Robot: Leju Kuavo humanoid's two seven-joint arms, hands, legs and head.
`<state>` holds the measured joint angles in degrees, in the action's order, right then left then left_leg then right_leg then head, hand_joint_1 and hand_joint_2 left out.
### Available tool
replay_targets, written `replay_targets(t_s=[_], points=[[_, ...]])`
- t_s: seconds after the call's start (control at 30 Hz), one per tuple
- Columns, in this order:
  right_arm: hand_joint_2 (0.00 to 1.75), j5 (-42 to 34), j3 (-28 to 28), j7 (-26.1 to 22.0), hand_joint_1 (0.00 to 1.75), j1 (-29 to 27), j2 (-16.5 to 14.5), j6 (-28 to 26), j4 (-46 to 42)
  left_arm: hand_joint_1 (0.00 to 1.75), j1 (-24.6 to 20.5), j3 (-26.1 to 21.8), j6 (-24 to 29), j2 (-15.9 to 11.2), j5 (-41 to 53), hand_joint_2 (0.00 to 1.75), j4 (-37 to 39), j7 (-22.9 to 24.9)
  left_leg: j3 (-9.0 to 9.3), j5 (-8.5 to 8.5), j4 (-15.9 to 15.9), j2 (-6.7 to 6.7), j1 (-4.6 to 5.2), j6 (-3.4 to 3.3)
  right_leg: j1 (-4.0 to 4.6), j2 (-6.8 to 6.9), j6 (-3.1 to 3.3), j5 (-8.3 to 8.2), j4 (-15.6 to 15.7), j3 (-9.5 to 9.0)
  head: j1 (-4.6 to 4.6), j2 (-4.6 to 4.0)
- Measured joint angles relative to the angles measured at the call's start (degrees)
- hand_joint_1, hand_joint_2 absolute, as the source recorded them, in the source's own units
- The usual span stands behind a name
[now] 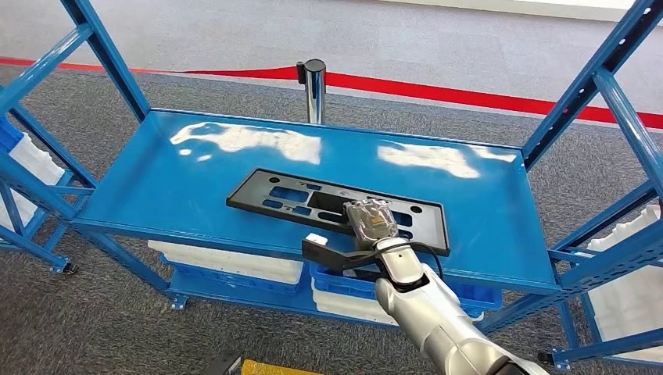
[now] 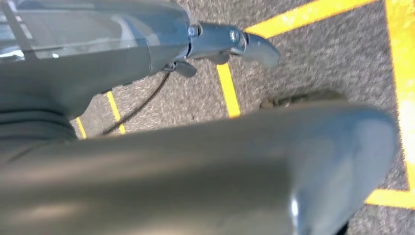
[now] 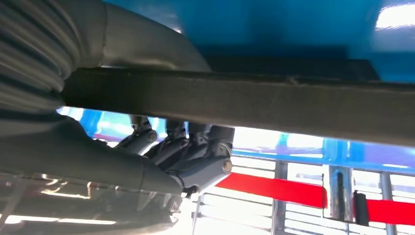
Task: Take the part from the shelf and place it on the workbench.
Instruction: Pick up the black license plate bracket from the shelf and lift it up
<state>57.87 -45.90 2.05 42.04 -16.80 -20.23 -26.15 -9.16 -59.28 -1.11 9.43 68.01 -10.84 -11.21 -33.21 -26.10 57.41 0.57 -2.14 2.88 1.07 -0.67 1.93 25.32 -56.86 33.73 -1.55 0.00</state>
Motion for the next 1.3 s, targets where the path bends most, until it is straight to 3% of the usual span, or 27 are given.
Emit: replay_targets(t_s=[0.07,0.1,0.2,0.23,0.27,0.3,0.37,0.43,0.53,0.6,0.7,0.73,0.77,0.8,0.9,0.97,1.03,1.1,1.13,1.23,1.27,1.3], points=[[1.75,0.0,0.0,0.0,1.75,0.0,-0.1,0.0,0.0,0.00,0.0,0.0,0.0,0.0,-0.1,0.00,0.0,0.0,-0.10,-0.48,0.4,-0.30,0.26,0.47,-0.39,0.08,-0.02,-0.50,1.0,-0.53,-0.13,0.00],[1.75,0.0,0.0,0.0,1.75,0.0,-0.1,0.1,0.0,0.00,0.0,0.0,0.0,-0.1,-0.1,0.00,0.0,0.0,-0.81,-1.58,2.0,-0.41,0.52,0.57,-0.57,0.15,0.03,-0.74,1.5,-0.81,-0.35,0.00],[1.75,-0.1,0.0,0.0,1.75,-0.3,-0.1,0.2,0.1,0.00,0.1,0.0,0.0,-0.2,-0.1,0.00,0.0,0.0,-5.86,-6.72,12.9,-0.41,0.97,0.55,-0.47,0.29,0.23,-0.86,1.8,-1.02,-1.04,0.00],[1.75,-0.2,0.0,0.0,1.75,-0.4,-0.1,0.2,0.1,0.00,0.2,0.0,0.1,-0.2,-0.1,0.00,0.0,0.0,-7.10,-7.36,15.6,-0.40,0.93,0.58,-0.42,0.30,0.26,-0.83,1.8,-1.04,-1.15,0.00],[1.75,-0.3,0.0,0.0,1.75,-0.4,-0.1,0.1,0.2,0.00,0.2,0.0,0.1,-0.2,-0.2,0.00,0.0,0.0,-7.28,-6.82,16.0,-0.41,0.82,0.64,-0.44,0.28,0.26,-0.79,1.7,-1.04,-1.26,0.00],[1.75,-0.4,0.0,-0.1,1.75,-0.4,-0.1,0.0,0.2,0.00,0.2,0.0,0.1,-0.2,-0.2,0.00,0.0,0.0,-6.30,-5.26,13.9,-0.44,0.63,0.72,-0.51,0.23,0.20,-0.70,1.5,-1.05,-1.38,0.00],[1.75,-0.7,0.0,-0.2,1.75,-0.4,0.0,-0.3,0.2,0.00,0.2,0.0,0.2,-0.3,-0.3,0.00,0.0,0.0,-2.39,-1.52,5.8,-0.46,0.13,1.05,-0.52,0.09,-0.19,-0.33,0.9,-1.02,-1.79,0.00],[1.75,-1.0,0.2,-0.3,1.75,-0.4,0.0,-0.7,0.2,0.00,0.1,0.0,0.3,-0.3,-0.4,0.00,0.0,0.0,-0.05,0.07,0.7,-0.27,-0.16,0.95,-0.29,-0.03,-0.63,0.03,0.4,-0.78,-1.98,0.00],[1.75,-1.4,0.4,-0.6,1.75,-0.4,0.2,-1.2,0.2,0.00,0.1,0.0,0.5,-0.3,-0.5,0.00,0.0,0.1,-0.12,0.11,0.3,-0.06,0.00,0.13,-0.35,-0.04,-0.97,0.22,0.0,-0.47,-1.29,0.00],[1.75,-1.6,0.7,-0.8,1.75,-0.4,0.4,-1.5,0.2,0.00,0.1,0.0,0.5,-0.3,-0.5,0.00,0.0,0.0,-0.15,0.21,0.3,-0.10,-0.06,-0.48,-0.62,0.03,-1.43,1.83,-2.2,0.44,-0.87,0.00],[1.75,-1.8,0.9,-0.9,1.75,-0.5,0.6,-1.8,0.2,0.00,0.2,0.0,0.5,-0.4,-0.6,0.00,0.0,-0.1,-0.28,0.26,0.3,-0.25,-0.16,-0.84,-1.10,0.12,-2.13,7.27,-12.9,5.40,-0.32,0.00],[1.75,-1.9,0.9,-1.0,1.75,-0.6,0.7,-2.0,0.2,0.00,0.2,0.0,0.6,-0.4,-0.6,0.00,0.0,-0.1,-0.31,0.26,0.3,-0.30,-0.20,-0.85,-1.23,0.13,-2.24,8.25,-16.1,6.94,-0.31,0.00],[1.75,-1.9,1.0,-1.1,1.75,-0.6,0.7,-2.1,0.2,0.00,0.2,0.0,0.6,-0.4,-0.6,0.00,0.0,-0.2,-0.30,0.26,0.3,-0.32,-0.26,-0.85,-1.32,0.15,-2.29,8.13,-17.3,7.57,-0.30,0.00],[1.75,-2.0,1.0,-1.1,1.75,-0.7,0.8,-2.3,0.1,0.00,0.3,0.0,0.6,-0.4,-0.6,0.00,0.0,-0.3,-0.25,0.25,0.3,-0.28,-0.33,-0.84,-1.35,0.15,-2.28,6.92,-16.2,7.10,-0.30,0.00],[1.75,-2.2,1.3,-1.3,1.75,-0.5,1.0,-2.7,-0.2,0.00,0.2,0.1,0.5,-0.3,-0.6,0.00,0.0,-1.0,-0.01,0.26,0.1,-0.11,-0.54,-0.62,-1.11,0.21,-1.73,1.34,-4.3,1.25,-0.24,0.00],[1.75,-2.3,1.7,-1.4,1.75,-0.4,1.1,-3.0,-0.5,0.00,0.3,0.1,0.4,-0.3,-0.6,0.00,0.0,-1.5,-0.01,0.39,-0.1,-0.07,-0.64,-0.03,-0.68,0.23,-1.30,0.28,0.0,-0.73,-0.21,0.00],[1.75,-2.4,1.8,-1.5,1.75,-0.4,1.3,-3.2,-0.8,0.00,0.3,0.2,0.3,-0.3,-0.6,0.00,0.0,-1.8,0.13,0.60,-0.6,-0.08,-0.67,0.74,-0.60,0.21,-1.07,0.15,0.6,-0.88,-0.18,0.00],[1.75,-2.4,1.9,-1.5,1.75,-0.3,1.4,-3.2,-1.1,0.00,0.3,0.3,0.2,-0.4,-0.6,0.00,0.0,-2.0,-0.25,-0.35,0.5,-0.21,-0.53,1.14,-0.92,0.23,-0.71,-0.36,1.4,-1.21,-0.27,0.00],[1.75,-2.4,2.0,-1.5,1.75,-0.3,1.4,-3.2,-1.2,0.00,0.3,0.4,0.3,-0.4,-0.7,0.00,0.0,-2.0,-1.23,-1.79,2.8,-0.27,-0.38,1.20,-1.09,0.26,-0.51,-0.59,1.7,-1.37,-0.53,0.00],[1.75,-2.5,2.1,-1.6,1.75,-0.7,1.5,-3.3,-1.3,0.00,0.4,0.8,0.4,-0.6,-0.9,0.00,0.0,-1.9,-6.28,-6.97,14.1,-0.30,0.09,1.16,-0.92,0.31,-0.22,-0.62,1.8,-1.40,-1.38,0.00],[1.75,-2.4,2.1,-1.7,1.75,-0.8,1.5,-3.4,-1.3,0.00,0.4,0.9,0.5,-0.6,-0.9,0.00,0.0,-1.8,-7.10,-7.26,16.0,-0.31,0.19,1.16,-0.86,0.30,-0.20,-0.61,1.8,-1.40,-1.48,0.00],[1.75,-2.4,2.1,-1.7,1.75,-0.9,1.6,-3.5,-1.3,0.00,0.5,0.9,0.5,-0.7,-0.9,0.00,0.0,-1.8,-6.80,-6.41,15.4,-0.33,0.21,1.17,-0.85,0.28,-0.22,-0.59,1.7,-1.41,-1.57,0.00]])
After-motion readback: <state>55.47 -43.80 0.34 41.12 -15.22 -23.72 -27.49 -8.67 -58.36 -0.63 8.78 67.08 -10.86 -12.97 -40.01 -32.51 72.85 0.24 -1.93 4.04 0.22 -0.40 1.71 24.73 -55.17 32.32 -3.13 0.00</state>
